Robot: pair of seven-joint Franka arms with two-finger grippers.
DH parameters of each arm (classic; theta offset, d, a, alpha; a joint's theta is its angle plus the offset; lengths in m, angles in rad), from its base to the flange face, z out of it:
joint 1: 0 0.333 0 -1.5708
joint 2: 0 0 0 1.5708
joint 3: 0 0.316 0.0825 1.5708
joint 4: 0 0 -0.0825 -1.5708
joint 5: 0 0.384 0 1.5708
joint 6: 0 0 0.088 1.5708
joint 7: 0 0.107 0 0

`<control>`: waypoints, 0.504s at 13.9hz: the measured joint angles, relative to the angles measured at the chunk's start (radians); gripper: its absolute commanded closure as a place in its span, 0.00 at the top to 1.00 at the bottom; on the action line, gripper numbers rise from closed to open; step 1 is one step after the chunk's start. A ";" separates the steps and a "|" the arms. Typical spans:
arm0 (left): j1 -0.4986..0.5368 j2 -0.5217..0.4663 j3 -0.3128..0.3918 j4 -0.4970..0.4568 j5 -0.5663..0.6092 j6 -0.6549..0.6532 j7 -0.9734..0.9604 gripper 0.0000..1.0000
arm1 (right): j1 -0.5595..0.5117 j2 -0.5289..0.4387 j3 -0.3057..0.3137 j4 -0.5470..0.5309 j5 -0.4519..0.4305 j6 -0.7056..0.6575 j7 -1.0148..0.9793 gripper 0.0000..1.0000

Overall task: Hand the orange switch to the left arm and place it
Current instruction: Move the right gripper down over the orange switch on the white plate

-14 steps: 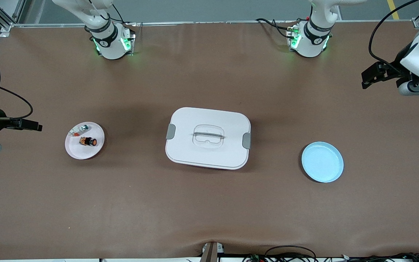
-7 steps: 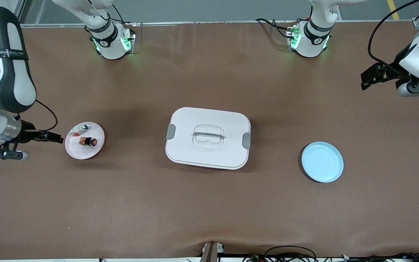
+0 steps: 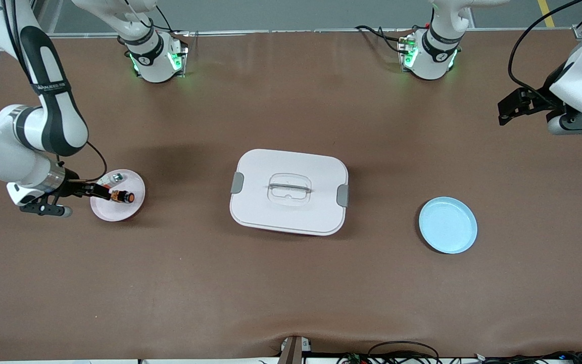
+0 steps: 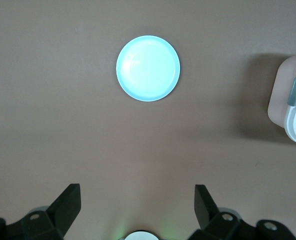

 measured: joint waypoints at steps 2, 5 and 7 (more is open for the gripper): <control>0.000 0.000 -0.001 0.000 0.000 0.000 0.000 1.00 | 0.005 0.002 0.000 -0.032 0.001 0.044 0.000 1.00; 0.000 0.000 -0.001 -0.001 0.000 0.000 0.000 1.00 | 0.017 0.025 0.003 -0.068 0.021 0.107 0.001 1.00; 0.000 0.001 -0.001 -0.001 0.000 0.000 0.000 1.00 | 0.031 0.050 0.003 -0.077 0.037 0.140 0.001 1.00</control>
